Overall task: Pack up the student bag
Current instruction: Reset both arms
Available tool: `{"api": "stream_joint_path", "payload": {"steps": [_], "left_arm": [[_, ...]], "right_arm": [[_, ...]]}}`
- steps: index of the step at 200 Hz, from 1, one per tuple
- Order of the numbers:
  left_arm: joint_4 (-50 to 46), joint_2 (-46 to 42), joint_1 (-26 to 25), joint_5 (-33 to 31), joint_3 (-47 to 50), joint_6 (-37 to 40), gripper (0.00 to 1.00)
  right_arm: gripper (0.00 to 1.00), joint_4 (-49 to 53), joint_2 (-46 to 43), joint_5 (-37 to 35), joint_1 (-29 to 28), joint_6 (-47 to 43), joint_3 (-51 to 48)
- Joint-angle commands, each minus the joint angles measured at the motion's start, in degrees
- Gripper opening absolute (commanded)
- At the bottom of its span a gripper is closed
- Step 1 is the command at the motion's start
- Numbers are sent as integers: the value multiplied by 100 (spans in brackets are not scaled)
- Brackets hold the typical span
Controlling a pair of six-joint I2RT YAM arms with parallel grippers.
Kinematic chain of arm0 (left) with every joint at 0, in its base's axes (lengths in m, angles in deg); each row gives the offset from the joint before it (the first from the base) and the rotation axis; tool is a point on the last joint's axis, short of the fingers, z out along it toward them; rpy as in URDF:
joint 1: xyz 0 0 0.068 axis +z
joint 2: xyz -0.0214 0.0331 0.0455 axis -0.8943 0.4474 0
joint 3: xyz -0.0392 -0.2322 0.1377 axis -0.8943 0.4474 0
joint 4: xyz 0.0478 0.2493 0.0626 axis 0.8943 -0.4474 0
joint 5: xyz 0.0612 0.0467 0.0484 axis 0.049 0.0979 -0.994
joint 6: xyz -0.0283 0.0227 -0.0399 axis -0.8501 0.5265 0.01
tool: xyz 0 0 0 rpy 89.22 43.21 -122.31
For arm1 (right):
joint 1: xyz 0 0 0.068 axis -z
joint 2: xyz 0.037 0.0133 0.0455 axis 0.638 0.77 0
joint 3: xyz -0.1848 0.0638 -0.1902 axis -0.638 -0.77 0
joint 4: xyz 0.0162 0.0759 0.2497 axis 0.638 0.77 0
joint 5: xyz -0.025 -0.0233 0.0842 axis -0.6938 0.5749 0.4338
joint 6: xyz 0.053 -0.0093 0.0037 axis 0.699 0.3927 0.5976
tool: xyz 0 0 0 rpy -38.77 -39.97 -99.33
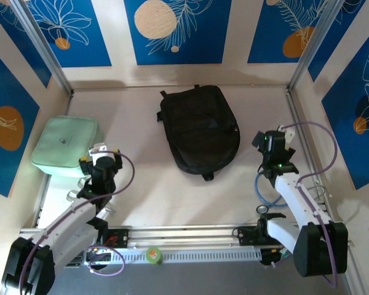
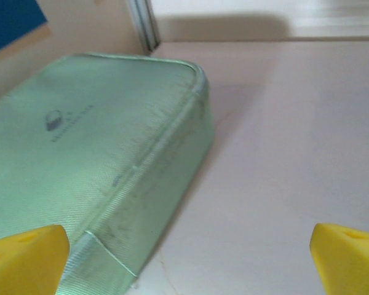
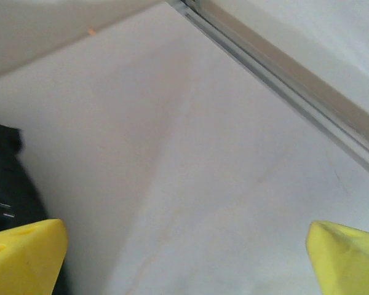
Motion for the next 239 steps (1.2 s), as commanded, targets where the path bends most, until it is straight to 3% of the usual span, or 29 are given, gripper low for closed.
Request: {"api": "stream_joint_path", "payload": {"steps": [1,41,102,131,187,239], "left_arm": [[681,22,217,-433,159,395,100],[1370,593,699,462,413,722,99],[3014,1478,1120,2546,561,1346,99],[3934,1996,1212,3182,656,1418,99],[4702,3118,1340,4119,272,1445,99],[4722,3726,1677,4160,-30,1068,99]], "right_arm": [[99,-1319,199,-369,38,-122,-434],[99,-1955,978,104,23,-738,-515],[99,-3491,1065,1300,63,-1574,-1087],[99,-4036,1255,1519,67,-1685,-1208],[99,-4862,1648,2091,103,-1948,-1272],[99,-5356,2342,2393,149,-1927,-1135]]}}
